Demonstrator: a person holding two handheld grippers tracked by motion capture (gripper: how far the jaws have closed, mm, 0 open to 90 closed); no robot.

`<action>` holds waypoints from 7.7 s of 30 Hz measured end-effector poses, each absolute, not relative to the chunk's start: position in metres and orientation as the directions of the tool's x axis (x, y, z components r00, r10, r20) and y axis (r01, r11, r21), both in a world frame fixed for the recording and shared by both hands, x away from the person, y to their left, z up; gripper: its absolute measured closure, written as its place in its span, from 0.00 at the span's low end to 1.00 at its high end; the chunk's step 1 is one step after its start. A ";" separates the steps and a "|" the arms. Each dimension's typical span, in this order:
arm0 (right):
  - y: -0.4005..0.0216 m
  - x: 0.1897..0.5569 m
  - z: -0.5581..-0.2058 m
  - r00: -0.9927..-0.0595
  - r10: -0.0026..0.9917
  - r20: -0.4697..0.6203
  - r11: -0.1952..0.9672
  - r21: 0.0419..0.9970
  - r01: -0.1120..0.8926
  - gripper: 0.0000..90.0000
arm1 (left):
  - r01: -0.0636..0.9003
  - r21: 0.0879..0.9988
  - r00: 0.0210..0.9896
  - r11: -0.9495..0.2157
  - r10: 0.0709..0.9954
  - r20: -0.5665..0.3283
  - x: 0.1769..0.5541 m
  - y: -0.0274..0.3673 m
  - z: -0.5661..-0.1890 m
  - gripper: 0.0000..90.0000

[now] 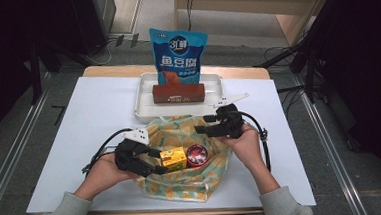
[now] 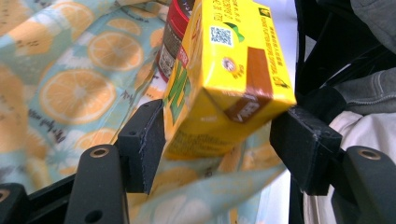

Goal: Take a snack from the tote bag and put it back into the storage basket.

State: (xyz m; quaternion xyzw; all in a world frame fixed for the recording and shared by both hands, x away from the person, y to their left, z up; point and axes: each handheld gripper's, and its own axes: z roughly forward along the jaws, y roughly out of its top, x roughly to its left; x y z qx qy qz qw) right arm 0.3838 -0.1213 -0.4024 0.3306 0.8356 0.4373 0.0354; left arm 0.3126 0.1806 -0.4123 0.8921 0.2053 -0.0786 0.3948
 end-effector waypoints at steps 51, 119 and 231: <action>-0.135 0.374 -0.408 -0.778 0.585 0.229 0.374 0.775 0.509 0.47 | 0.425 0.638 0.897 -0.642 0.391 -0.205 0.326 0.156 -0.421 0.61; -0.131 0.358 -0.408 -0.819 0.540 0.196 0.426 0.776 0.466 0.46 | 0.535 0.680 0.811 -0.501 0.530 -0.247 0.357 0.209 -0.343 0.61; -0.135 0.351 -0.409 -0.815 0.535 0.222 0.410 0.775 0.480 0.46 | 0.542 0.701 0.751 -0.463 0.641 -0.157 0.502 0.215 -0.403 0.62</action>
